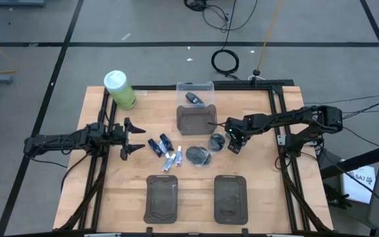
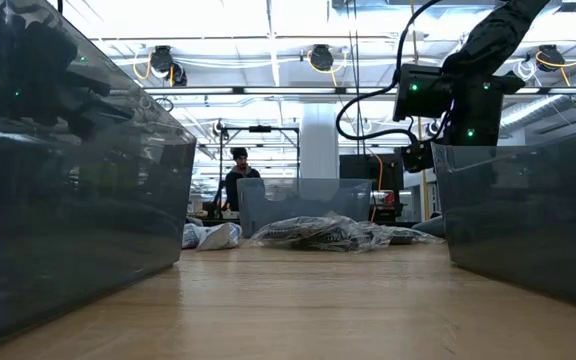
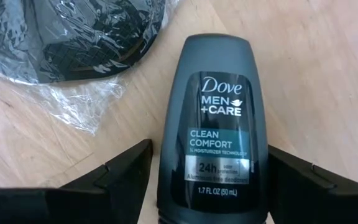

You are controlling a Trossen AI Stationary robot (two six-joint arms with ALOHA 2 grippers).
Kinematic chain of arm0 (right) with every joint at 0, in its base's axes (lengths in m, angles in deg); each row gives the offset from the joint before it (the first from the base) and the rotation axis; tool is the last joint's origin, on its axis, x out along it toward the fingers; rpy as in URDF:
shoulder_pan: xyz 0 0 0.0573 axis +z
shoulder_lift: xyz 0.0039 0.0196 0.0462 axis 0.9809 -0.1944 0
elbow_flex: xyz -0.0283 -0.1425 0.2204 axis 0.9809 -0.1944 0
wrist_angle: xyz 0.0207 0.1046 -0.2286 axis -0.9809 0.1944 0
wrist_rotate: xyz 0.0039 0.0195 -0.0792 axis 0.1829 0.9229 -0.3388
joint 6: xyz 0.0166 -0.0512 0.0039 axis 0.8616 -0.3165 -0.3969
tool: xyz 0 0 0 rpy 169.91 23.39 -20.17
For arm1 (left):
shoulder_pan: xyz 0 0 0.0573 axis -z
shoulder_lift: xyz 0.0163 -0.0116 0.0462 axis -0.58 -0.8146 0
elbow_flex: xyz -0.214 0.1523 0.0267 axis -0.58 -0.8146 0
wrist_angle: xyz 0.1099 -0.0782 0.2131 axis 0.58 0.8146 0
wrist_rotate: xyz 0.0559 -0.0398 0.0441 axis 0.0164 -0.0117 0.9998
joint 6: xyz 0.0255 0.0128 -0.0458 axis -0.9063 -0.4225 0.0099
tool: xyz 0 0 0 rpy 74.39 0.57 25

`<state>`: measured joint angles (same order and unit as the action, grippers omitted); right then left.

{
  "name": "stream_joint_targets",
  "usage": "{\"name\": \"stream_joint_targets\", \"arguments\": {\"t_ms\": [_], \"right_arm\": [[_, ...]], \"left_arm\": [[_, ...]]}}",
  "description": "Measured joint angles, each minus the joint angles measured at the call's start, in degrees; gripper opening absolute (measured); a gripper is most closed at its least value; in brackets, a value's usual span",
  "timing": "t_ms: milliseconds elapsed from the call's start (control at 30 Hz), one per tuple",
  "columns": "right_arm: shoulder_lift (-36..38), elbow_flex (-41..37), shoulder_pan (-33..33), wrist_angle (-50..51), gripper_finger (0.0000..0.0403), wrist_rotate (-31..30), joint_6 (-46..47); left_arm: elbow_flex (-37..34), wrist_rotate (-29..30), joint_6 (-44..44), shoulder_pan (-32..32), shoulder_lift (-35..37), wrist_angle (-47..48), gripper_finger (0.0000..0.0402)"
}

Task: Pick & Place Travel size toiletries
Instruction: Put the black deodorant into the transparent bin

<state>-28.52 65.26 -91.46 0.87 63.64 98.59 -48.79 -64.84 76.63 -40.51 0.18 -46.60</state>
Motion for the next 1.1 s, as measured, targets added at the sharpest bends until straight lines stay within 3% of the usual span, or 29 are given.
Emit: {"name": "stream_joint_targets", "arguments": {"t_ms": [433,800,1100], "right_arm": [[0.0,0.0,0.0,0.6,0.026,0.0,0.0],[0.0,0.0,0.0,0.7,0.0204,0.2,-0.1],[0.0,0.0,0.0,0.7,0.0226,0.1,0.0]], "left_arm": [[0.0,0.0,0.0,0.0,0.0,0.0,0.0306],[0.0,0.0,0.0,0.0,0.0,0.0,0.0306],[0.0,0.0,0.0,0.0,0.0,0.0,0.0306]]}}
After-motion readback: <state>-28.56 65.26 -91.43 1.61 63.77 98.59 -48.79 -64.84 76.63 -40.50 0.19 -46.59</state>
